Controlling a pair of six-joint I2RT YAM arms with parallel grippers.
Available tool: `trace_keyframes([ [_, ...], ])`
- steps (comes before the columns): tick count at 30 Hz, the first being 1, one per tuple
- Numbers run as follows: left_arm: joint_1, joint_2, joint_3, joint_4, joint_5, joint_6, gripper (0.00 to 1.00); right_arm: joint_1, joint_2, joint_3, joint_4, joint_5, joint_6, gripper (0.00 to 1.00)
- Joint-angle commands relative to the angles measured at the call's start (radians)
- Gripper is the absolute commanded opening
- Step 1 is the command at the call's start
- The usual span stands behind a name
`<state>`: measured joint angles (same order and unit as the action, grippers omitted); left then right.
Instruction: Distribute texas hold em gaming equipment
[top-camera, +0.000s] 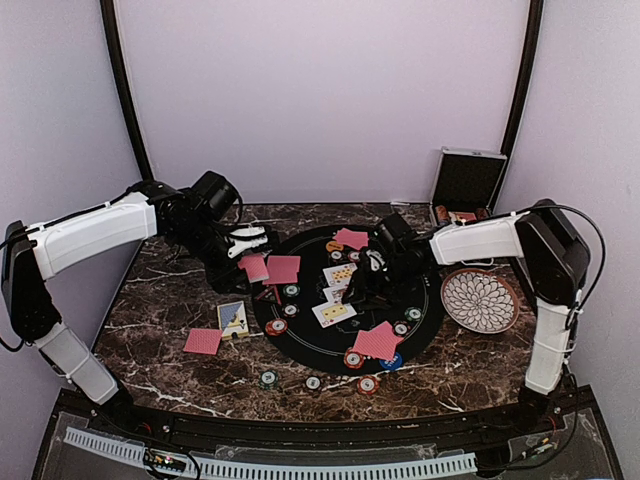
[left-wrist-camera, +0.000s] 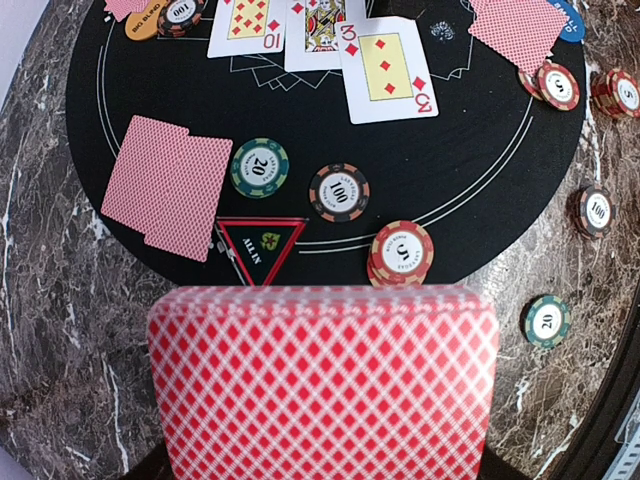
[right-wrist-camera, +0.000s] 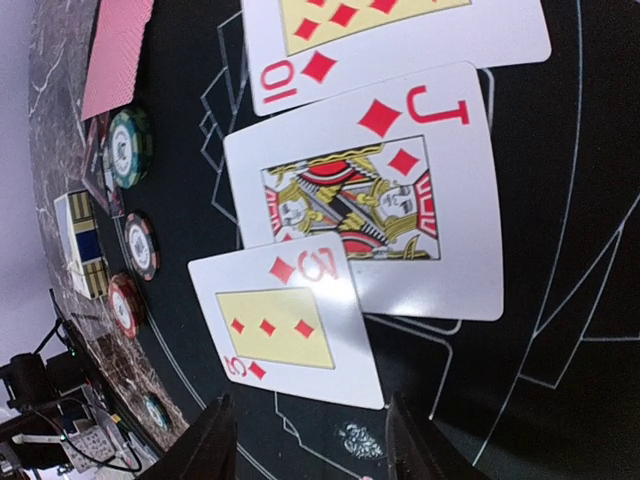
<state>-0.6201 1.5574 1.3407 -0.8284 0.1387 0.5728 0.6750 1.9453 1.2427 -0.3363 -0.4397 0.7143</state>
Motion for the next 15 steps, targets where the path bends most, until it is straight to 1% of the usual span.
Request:
trace_keyframes([
  [1,0.002,-0.008,0.019,-0.005,0.021,0.003,0.00,0.009,-0.113,0.018,0.038,-0.022,0.029,0.56],
  [3,0.003,-0.007,0.022,-0.003,0.024,0.000,0.00,0.019,-0.140,0.028,0.086,-0.043,0.056,0.62],
  [6,0.001,-0.003,0.024,-0.005,0.032,-0.005,0.00,0.055,-0.160,0.050,0.166,-0.068,0.093,0.67],
  [15,0.001,0.000,0.032,-0.008,0.063,-0.024,0.00,0.167,-0.029,0.173,0.365,-0.204,0.250,0.70],
])
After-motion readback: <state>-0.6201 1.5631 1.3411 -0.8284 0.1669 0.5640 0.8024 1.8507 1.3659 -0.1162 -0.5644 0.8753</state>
